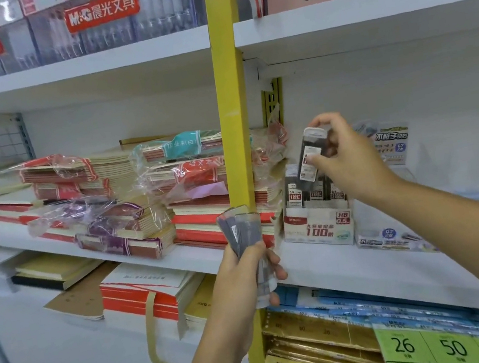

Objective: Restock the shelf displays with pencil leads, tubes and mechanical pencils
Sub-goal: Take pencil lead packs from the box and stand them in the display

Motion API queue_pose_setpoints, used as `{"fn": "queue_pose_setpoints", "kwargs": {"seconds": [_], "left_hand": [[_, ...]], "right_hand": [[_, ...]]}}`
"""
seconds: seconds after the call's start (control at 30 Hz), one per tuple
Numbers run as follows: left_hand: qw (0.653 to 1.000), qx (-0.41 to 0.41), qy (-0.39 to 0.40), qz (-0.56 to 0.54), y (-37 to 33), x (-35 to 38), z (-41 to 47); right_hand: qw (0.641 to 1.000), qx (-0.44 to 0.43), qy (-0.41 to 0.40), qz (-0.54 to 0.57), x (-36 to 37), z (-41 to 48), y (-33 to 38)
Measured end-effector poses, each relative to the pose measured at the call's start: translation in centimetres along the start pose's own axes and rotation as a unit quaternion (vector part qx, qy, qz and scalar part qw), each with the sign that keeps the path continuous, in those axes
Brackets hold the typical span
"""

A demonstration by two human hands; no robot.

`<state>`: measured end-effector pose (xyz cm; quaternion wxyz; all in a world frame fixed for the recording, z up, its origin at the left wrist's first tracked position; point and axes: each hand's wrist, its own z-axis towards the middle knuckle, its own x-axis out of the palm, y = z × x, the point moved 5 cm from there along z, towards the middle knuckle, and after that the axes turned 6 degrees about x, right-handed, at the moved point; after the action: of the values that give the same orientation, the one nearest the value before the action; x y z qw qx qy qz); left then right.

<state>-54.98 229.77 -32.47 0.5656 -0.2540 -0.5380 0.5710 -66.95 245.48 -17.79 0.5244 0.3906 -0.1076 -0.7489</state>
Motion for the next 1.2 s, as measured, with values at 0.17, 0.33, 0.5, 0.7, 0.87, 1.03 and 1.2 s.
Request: {"fn": "queue_pose_setpoints", "kwargs": {"seconds": [0.17, 0.33, 0.5, 0.7, 0.87, 1.03, 1.2], "left_hand": [[1.0, 0.019, 0.001, 0.014, 0.1, -0.4, 0.3], [0.999, 0.027, 0.021, 0.034, 0.2, -0.6, 0.4], [0.997, 0.033, 0.03, 0.057, 0.2, -0.5, 0.2], [0.997, 0.025, 0.047, 0.056, 0.3, 0.5, -0.1], [0.994, 0.025, 0.088, 0.053, 0.3, 2.6, -0.9], [0.992, 0.015, 0.11, 0.053, 0.7, 3.5, -1.6], [0.994, -0.024, 0.101, 0.016, 1.2, 3.1, -1.9]], "right_hand": [[0.996, -0.025, 0.048, -0.074, 2.9, 1.1, -1.8], [0.981, 0.008, 0.093, -0.168, 4.5, 1.9, -3.8], [0.946, -0.035, 0.082, -0.31, 4.7, 1.9, -3.7], [0.995, -0.028, 0.053, -0.084, 2.0, -2.8, -0.5], [0.956, 0.103, 0.223, 0.162, 2.7, -8.7, 0.3], [0.933, 0.149, 0.218, 0.246, 2.0, -10.1, -0.5], [0.917, 0.179, 0.211, 0.289, 0.9, -10.5, -1.7]]}}
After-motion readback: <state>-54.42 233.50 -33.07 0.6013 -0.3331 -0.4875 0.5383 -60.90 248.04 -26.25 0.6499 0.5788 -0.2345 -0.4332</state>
